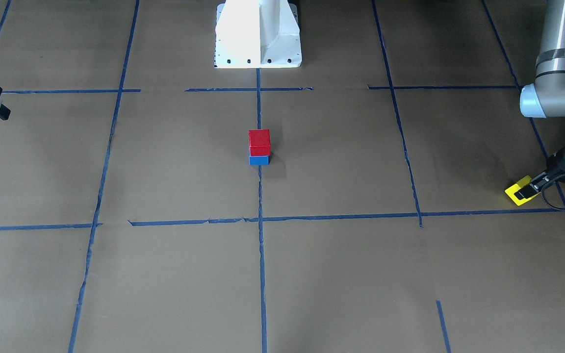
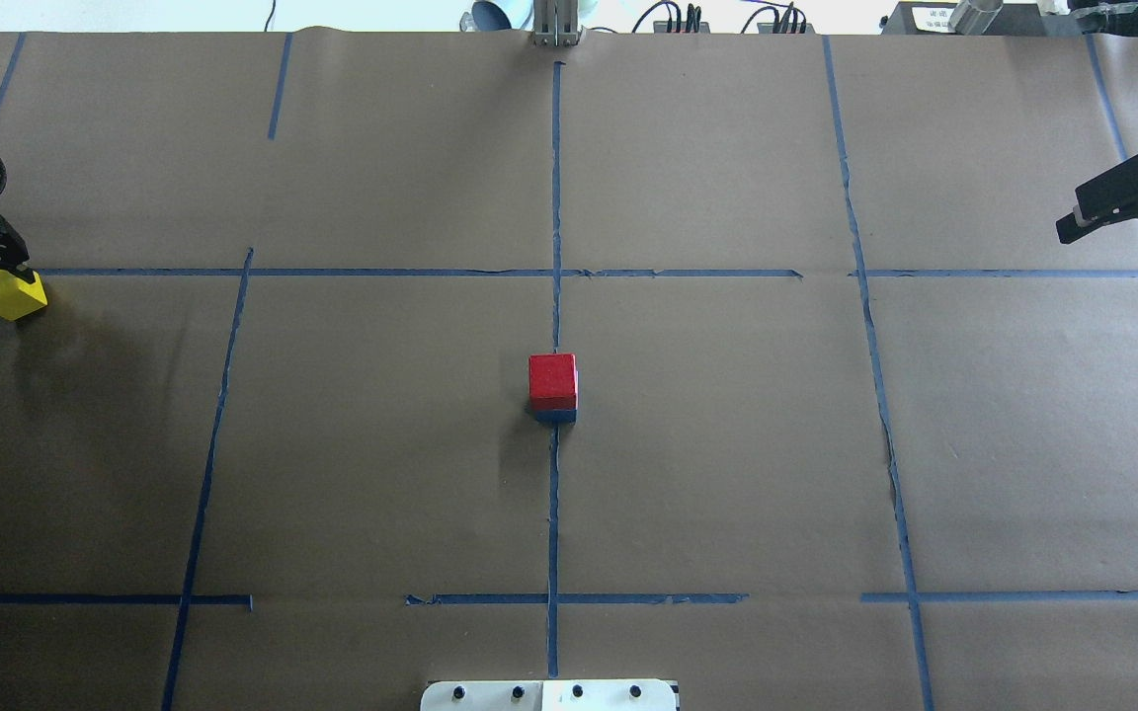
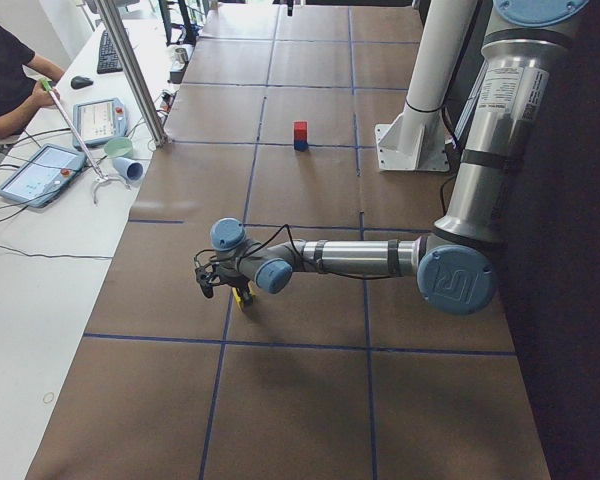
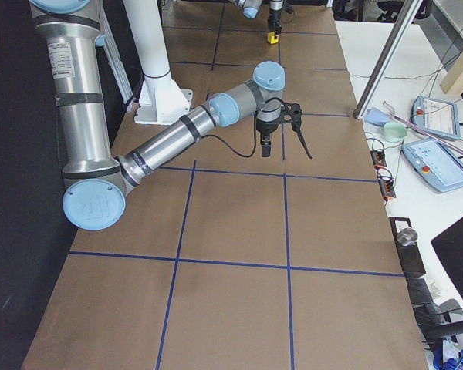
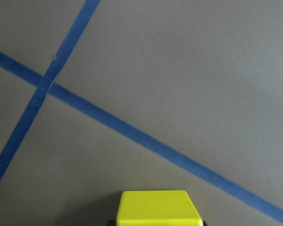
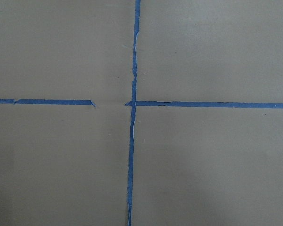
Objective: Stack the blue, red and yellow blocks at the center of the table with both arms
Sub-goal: 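Carry the yellow cube with the left gripper above the red cube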
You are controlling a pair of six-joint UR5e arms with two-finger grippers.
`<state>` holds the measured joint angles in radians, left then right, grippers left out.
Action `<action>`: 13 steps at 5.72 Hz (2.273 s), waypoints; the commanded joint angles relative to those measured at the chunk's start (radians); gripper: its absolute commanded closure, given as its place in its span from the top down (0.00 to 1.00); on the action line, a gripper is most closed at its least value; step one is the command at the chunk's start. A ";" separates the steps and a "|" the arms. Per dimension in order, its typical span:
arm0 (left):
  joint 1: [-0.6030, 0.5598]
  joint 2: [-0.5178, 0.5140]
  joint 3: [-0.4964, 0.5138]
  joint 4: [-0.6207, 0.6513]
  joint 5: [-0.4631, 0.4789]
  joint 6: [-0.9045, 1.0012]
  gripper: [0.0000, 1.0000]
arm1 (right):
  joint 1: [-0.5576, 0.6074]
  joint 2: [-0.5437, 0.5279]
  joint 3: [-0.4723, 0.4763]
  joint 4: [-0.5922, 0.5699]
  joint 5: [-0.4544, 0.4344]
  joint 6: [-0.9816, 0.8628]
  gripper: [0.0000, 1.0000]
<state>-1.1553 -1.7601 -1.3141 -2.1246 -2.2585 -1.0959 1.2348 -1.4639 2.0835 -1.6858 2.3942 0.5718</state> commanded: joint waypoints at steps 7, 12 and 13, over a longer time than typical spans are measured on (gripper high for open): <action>0.518 -0.705 -0.368 0.815 0.233 -0.082 0.00 | 0.075 -0.038 -0.048 -0.003 0.002 -0.135 1.00; 0.614 -0.806 -0.203 0.808 0.280 -0.133 0.00 | 0.074 -0.039 -0.045 -0.002 0.002 -0.128 1.00; 0.615 -0.808 -0.200 0.805 0.280 -0.133 0.00 | 0.074 -0.039 -0.046 -0.002 0.002 -0.128 1.00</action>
<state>-0.5427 -2.5621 -1.5233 -1.3164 -1.9790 -1.2277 1.3086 -1.5029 2.0377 -1.6874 2.3961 0.4429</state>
